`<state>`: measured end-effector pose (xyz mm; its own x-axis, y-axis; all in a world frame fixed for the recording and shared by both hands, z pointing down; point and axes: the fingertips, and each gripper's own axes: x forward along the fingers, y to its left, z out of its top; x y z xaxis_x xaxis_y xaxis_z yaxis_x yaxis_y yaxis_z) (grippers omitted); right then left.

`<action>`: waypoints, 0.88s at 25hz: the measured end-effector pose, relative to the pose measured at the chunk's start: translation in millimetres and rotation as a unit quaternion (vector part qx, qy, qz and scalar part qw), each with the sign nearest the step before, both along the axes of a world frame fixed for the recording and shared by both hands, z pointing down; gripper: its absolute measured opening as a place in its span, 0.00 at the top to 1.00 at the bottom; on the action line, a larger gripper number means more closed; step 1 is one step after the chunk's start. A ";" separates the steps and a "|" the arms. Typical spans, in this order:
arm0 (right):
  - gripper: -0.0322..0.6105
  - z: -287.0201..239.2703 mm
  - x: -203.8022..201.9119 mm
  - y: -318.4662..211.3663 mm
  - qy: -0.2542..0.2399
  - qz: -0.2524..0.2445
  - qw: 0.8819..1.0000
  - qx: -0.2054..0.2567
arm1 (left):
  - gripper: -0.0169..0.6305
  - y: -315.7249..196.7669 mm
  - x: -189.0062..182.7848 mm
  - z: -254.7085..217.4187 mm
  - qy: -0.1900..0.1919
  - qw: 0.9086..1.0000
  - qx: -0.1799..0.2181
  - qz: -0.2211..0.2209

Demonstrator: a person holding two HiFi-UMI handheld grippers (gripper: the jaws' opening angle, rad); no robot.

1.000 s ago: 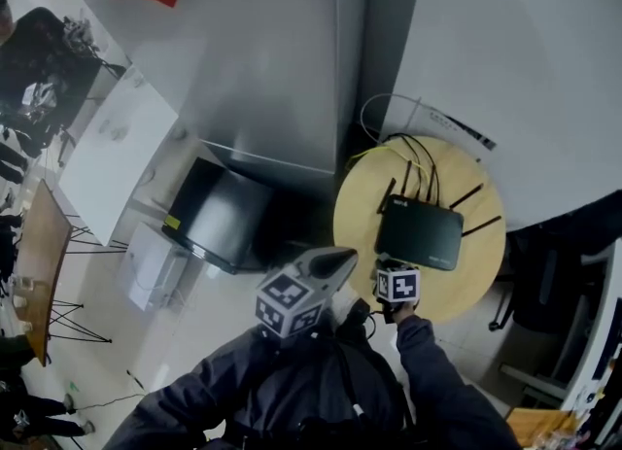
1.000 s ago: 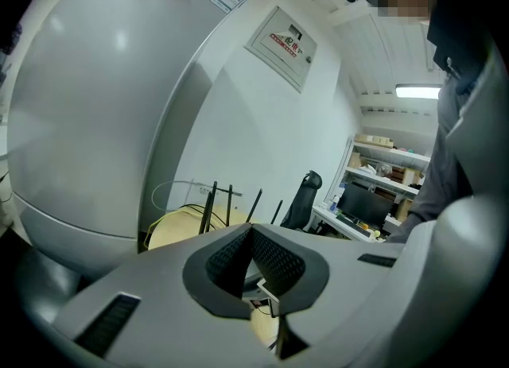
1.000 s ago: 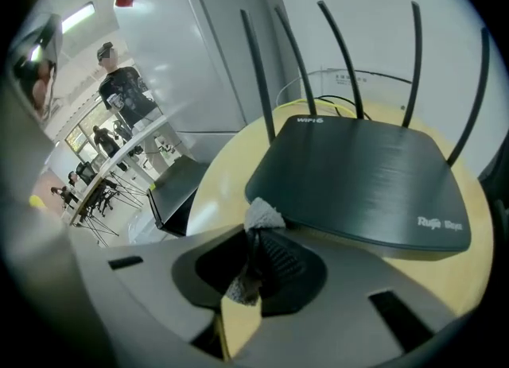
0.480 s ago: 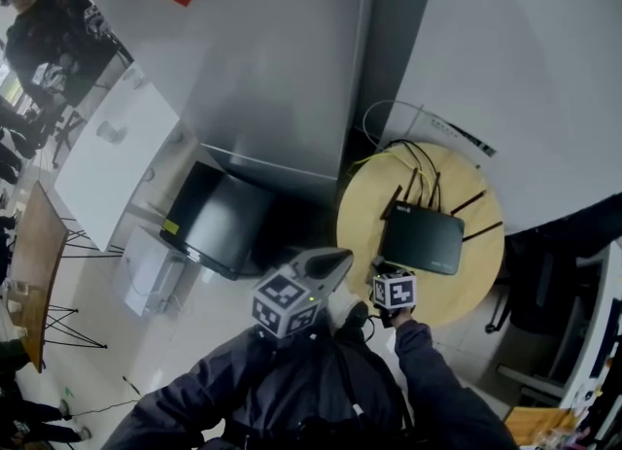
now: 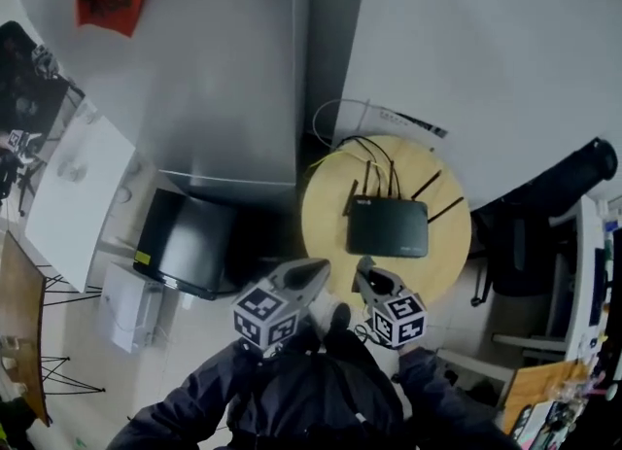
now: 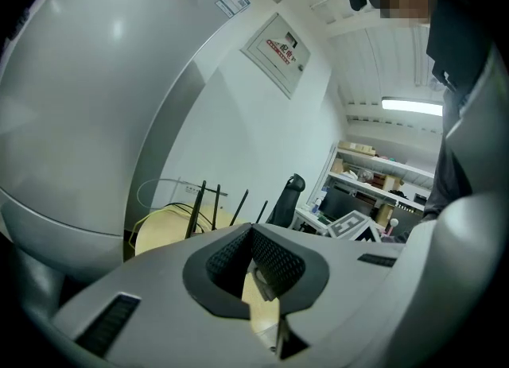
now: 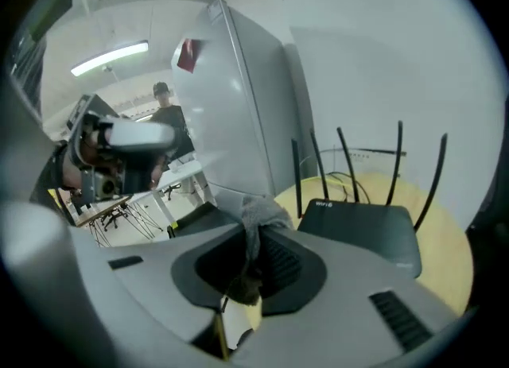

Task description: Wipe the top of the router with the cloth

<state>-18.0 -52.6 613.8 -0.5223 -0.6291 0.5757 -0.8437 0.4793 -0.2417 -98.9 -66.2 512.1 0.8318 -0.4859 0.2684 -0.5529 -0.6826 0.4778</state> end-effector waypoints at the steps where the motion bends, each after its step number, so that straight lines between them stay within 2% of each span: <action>1: 0.84 -13.9 5.4 6.0 -0.001 0.004 1.000 0.011 | 0.97 2.2 2.8 -1.3 0.002 1.000 -0.001 0.003; 10: 0.84 -106.2 54.9 56.9 -0.031 0.050 0.993 0.105 | 0.97 30.4 32.4 -26.1 0.010 1.000 0.024 0.014; 22: 0.84 -148.2 93.6 102.7 -0.058 0.045 0.985 0.158 | 0.97 84.9 80.7 -47.1 0.004 0.999 0.047 0.005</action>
<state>75.6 50.0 465.7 -0.5071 -0.8139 0.2837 -0.8616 0.4711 -0.1889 -18.2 18.6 464.9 0.8390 -0.5000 0.2145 -0.5417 -0.7306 0.4156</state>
